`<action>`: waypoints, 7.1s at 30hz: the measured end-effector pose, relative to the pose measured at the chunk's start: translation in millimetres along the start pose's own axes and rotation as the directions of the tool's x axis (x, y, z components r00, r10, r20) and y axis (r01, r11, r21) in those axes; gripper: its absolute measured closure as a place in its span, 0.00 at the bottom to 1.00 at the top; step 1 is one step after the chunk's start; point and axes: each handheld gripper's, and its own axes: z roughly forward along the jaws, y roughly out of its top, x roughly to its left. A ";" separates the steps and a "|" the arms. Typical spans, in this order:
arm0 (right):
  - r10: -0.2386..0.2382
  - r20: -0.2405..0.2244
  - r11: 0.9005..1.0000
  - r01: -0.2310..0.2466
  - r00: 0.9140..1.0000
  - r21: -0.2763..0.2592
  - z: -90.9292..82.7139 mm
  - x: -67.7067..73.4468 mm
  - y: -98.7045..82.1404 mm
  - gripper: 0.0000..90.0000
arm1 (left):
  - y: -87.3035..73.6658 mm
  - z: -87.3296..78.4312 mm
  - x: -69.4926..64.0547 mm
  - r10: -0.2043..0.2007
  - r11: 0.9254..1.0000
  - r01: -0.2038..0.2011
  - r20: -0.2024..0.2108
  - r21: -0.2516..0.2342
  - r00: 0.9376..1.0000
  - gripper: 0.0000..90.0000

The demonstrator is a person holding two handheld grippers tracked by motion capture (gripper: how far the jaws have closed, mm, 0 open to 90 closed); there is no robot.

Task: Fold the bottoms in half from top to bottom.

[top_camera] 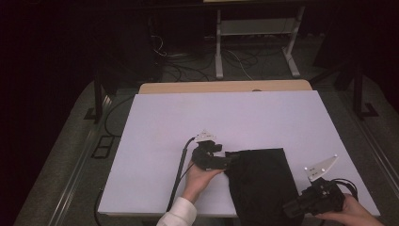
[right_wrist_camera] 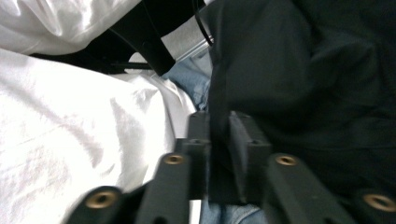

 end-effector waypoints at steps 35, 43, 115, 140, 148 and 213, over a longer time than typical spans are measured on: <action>0.087 0.353 0.984 -0.026 0.931 -0.175 -41.2 -39.4 48.5 0.00 | 4.1 3.7 2.6 0.013 0.998 -0.013 0.013 0.063 1.000 0.00; 0.092 0.382 0.982 -0.022 0.920 -0.185 -45.3 -52.8 59.0 0.00 | 9.3 9.7 4.7 0.013 0.998 -0.014 0.011 0.069 1.000 0.00; 0.232 0.382 0.958 -0.141 0.895 -0.252 -29.0 -111.8 84.5 0.94 | 28.2 -17.5 14.1 0.048 0.996 -0.054 0.084 0.066 0.995 0.93; 0.229 0.417 0.951 -0.110 0.880 -0.291 -1.3 -113.8 148.9 0.95 | 59.9 -52.9 59.5 0.079 0.996 -0.076 -0.055 0.054 0.995 0.93; 0.236 0.431 0.944 -0.100 0.871 -0.315 -3.3 -117.1 161.4 0.95 | 73.5 -50.6 70.6 0.086 0.995 -0.081 -0.072 0.057 0.994 0.93; 0.257 0.497 0.910 -0.035 0.829 -0.412 -4.0 -176.8 194.9 0.31 | 106.2 -20.0 133.2 0.072 0.997 -0.075 -0.153 -0.010 0.986 0.37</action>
